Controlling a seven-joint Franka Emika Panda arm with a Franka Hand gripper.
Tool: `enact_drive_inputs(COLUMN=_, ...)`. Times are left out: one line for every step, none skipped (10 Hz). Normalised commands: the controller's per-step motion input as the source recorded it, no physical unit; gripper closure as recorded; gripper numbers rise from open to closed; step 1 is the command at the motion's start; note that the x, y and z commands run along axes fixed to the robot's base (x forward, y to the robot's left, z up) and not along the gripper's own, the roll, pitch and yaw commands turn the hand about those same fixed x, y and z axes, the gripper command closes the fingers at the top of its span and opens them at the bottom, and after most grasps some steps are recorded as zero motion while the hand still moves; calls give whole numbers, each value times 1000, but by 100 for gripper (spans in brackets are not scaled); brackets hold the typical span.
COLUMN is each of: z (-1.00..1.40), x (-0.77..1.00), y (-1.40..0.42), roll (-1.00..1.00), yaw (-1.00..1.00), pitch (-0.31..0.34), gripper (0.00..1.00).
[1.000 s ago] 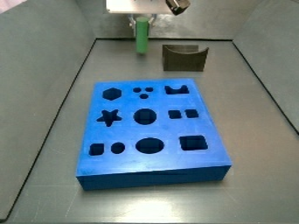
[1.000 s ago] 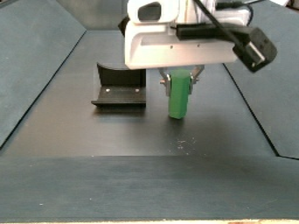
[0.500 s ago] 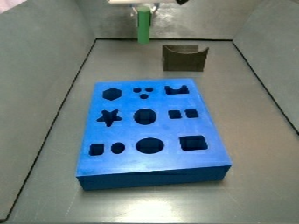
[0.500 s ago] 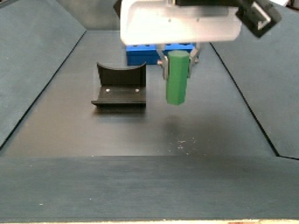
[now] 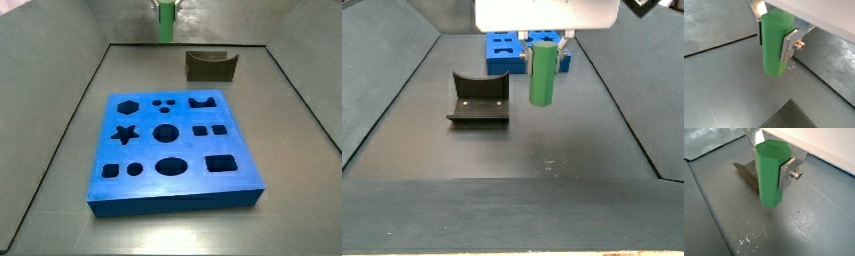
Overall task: Pick up the hexagon object. Move up. Move to above the board. Insert the hexagon object.
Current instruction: Move to above the board.
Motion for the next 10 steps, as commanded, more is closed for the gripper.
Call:
enact_drive_inputs(z=1000, x=-38, y=-49, roll=-20, yaw=-7, pitch=20, gripper=100)
enact_drive_inputs(z=1000, x=-40, y=-45, roll=-21, yaw=-8, pitch=24, gripper=100)
enact_drive_inputs(z=1000, x=-44, y=-39, roll=-21, yaw=-13, pitch=26, gripper=100)
enact_drive_inputs(z=1000, x=-46, y=-35, roll=-25, yaw=-11, pitch=26, gripper=100)
enact_drive_inputs(z=1000, x=-50, y=-30, roll=-26, yaw=-9, pitch=31, gripper=100)
enact_drive_inputs(z=1000, x=-52, y=-27, roll=-24, yaw=-11, pitch=31, gripper=100)
enact_drive_inputs(z=1000, x=-55, y=-23, roll=-26, yaw=-11, pitch=29, gripper=100)
enact_drive_inputs(z=1000, x=-57, y=-20, roll=-29, yaw=-9, pitch=29, gripper=100)
enact_drive_inputs(z=1000, x=-60, y=-15, roll=-32, yaw=-9, pitch=30, gripper=100)
enact_drive_inputs(z=1000, x=-63, y=-13, roll=-34, yaw=-9, pitch=31, gripper=100)
